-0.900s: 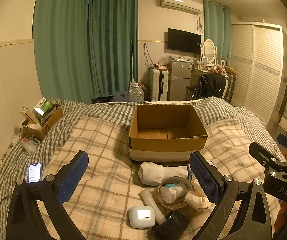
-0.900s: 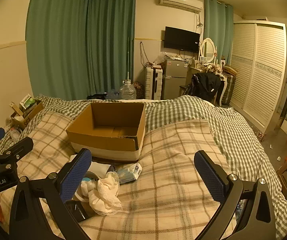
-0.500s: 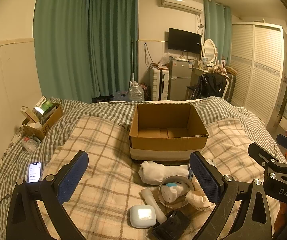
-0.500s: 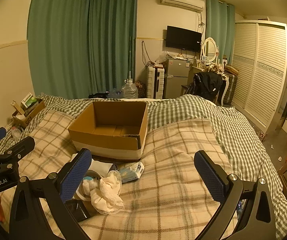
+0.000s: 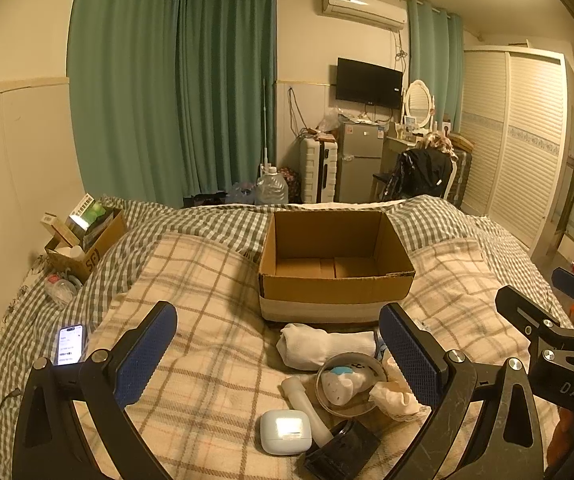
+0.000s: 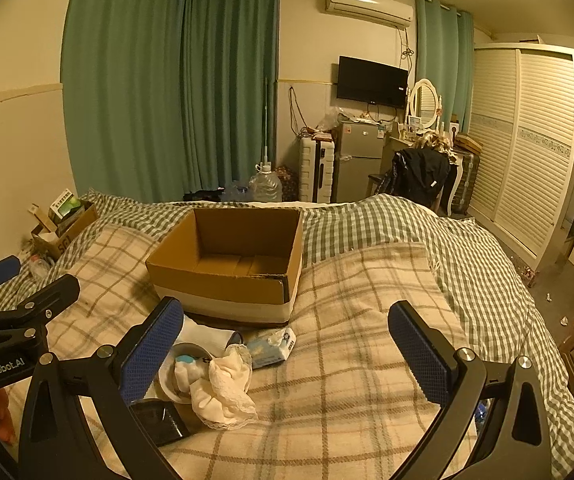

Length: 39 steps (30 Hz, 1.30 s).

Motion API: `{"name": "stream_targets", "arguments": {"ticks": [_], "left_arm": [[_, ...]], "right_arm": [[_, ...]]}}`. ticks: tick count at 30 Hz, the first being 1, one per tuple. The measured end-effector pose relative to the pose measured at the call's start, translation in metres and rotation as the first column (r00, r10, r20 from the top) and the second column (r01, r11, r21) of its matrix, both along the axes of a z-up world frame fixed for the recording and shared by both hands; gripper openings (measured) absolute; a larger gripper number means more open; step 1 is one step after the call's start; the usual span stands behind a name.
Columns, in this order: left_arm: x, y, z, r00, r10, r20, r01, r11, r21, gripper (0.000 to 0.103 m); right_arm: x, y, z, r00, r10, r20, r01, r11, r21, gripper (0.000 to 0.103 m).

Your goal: Organize objects

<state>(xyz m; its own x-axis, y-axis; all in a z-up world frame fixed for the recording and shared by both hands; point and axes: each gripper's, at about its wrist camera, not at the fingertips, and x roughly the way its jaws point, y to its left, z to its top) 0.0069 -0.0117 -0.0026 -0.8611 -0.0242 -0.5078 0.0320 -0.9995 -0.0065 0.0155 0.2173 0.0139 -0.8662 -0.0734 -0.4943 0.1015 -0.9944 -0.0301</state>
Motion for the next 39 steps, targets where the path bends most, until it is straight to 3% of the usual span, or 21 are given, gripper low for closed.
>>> {"name": "stream_targets", "arguments": {"ticks": [16, 20, 25, 31, 33, 35, 36, 39], "left_arm": [[0.001, 0.0, 0.004, 1.0, 0.01, 0.009, -0.01, 1.0, -0.006, 0.103], [-0.004, -0.005, -0.011, 0.998, 0.025, 0.059, -0.025, 1.0, -0.011, 0.103], [-0.014, -0.01, -0.043, 0.988, 0.047, 0.15, -0.042, 0.998, -0.039, 0.103], [-0.02, -0.02, -0.073, 0.969, 0.063, 0.24, -0.058, 0.998, -0.027, 0.103], [-0.02, -0.02, -0.077, 0.967, 0.061, 0.248, -0.057, 0.998, -0.022, 0.103], [-0.019, -0.017, -0.078, 0.967, 0.056, 0.25, -0.051, 0.998, -0.025, 0.103], [-0.018, -0.016, -0.079, 0.966, 0.052, 0.253, -0.047, 0.999, -0.026, 0.103], [-0.013, -0.007, -0.08, 0.965, 0.028, 0.262, -0.021, 0.999, -0.031, 0.103]], "right_arm": [[0.007, -0.006, 0.006, 0.999, 0.04, -0.003, -0.04, 0.999, 0.005, 0.103], [-0.005, -0.015, -0.015, 0.996, 0.065, 0.067, -0.068, 0.997, 0.041, 0.103], [-0.031, -0.025, -0.063, 0.971, 0.099, 0.218, -0.11, 0.993, 0.04, 0.101], [-0.054, -0.032, -0.111, 0.905, 0.169, 0.39, -0.178, 0.984, -0.012, 0.083], [-0.06, -0.035, -0.124, 0.873, 0.199, 0.445, -0.202, 0.978, -0.04, 0.065], [-0.061, -0.038, -0.133, 0.85, 0.226, 0.475, -0.226, 0.972, -0.06, 0.053], [-0.061, -0.04, -0.135, 0.841, 0.243, 0.483, -0.239, 0.968, -0.072, 0.04], [-0.054, -0.04, -0.129, 0.847, 0.26, 0.463, -0.251, 0.964, -0.084, 0.024]]}}
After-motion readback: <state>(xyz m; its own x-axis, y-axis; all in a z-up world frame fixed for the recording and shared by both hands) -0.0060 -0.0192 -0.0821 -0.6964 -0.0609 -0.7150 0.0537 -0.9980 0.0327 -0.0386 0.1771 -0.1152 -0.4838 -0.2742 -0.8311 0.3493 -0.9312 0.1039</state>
